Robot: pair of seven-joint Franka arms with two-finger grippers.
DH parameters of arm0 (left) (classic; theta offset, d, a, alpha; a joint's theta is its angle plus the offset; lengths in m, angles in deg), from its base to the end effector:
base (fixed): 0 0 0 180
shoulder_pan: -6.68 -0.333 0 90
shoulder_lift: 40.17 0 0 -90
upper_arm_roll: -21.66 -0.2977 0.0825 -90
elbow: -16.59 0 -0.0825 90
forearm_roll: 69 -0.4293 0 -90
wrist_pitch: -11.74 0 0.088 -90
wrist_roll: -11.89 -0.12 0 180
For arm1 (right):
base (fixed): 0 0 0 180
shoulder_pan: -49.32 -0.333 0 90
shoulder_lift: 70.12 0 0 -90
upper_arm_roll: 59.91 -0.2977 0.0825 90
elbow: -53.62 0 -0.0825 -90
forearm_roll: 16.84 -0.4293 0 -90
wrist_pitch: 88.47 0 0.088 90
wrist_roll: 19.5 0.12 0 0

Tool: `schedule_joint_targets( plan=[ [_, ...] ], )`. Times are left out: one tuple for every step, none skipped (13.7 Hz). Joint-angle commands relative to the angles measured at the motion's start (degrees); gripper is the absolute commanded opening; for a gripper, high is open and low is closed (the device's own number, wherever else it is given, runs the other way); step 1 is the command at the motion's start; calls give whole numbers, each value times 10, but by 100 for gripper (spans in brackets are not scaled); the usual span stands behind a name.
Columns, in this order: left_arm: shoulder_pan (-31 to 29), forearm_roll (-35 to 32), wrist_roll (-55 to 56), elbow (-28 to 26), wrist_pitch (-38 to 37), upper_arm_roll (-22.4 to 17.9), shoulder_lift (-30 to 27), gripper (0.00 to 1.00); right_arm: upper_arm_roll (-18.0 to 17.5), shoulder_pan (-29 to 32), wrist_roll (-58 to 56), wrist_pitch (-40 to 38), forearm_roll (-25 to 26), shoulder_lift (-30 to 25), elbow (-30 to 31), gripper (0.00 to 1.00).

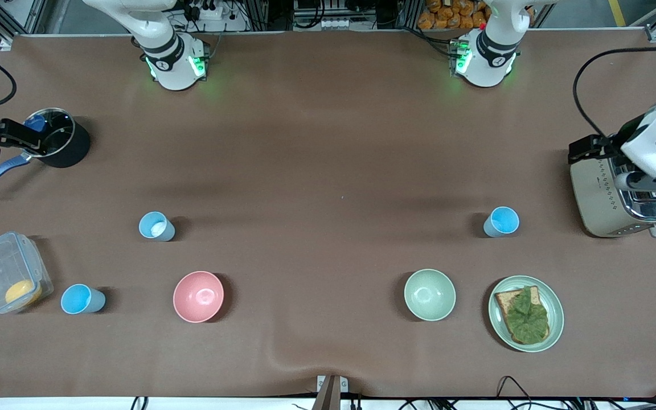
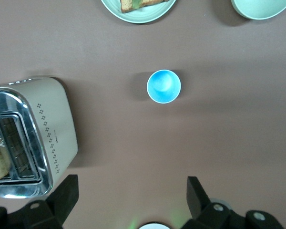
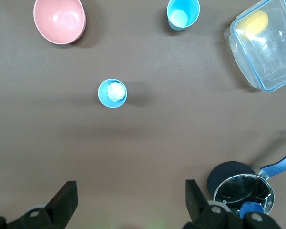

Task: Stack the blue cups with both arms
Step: 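Move the left gripper toward the blue cup beside the toaster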

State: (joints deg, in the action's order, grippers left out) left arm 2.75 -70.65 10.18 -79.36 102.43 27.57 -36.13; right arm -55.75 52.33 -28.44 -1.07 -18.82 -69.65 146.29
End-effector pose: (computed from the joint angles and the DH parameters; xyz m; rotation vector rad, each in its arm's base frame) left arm 0.6076 -0.0162 0.4985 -3.1078 0.1048 0.2522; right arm 0.5896 -0.0697 0.5608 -3.0901 -0.0474 0.1460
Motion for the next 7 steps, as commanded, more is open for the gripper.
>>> schedule_joint_targets(
  plan=[
    [-1, -13, 34, -81, 61, 7, -31, 100, -1, 2, 7, -8, 4, 5, -12, 100],
    [0, -13, 40, -106, 89, 7, -33, 100, -1, 1, 7, -7, 4, 5, -12, 100],
    [-1, -13, 45, -127, 115, 10, -33, 100, -1, 0, 7, -7, 4, 5, -12, 100],
    [-2, -13, 45, -142, 145, 11, -31, 100, -1, 0, 7, -7, 4, 5, -12, 100],
    [-3, -13, 45, -158, 176, 11, -28, 100, -1, 0, 7, -7, 4, 5, -12, 100],
    [-4, -13, 45, -172, 202, 11, -25, 100, -1, 0, 7, -7, 4, 5, -12, 100],
    [-8, -13, 45, -186, 231, 10, -19, 100, -1, 0, 7, -8, 4, 5, -12, 100]
  ],
)
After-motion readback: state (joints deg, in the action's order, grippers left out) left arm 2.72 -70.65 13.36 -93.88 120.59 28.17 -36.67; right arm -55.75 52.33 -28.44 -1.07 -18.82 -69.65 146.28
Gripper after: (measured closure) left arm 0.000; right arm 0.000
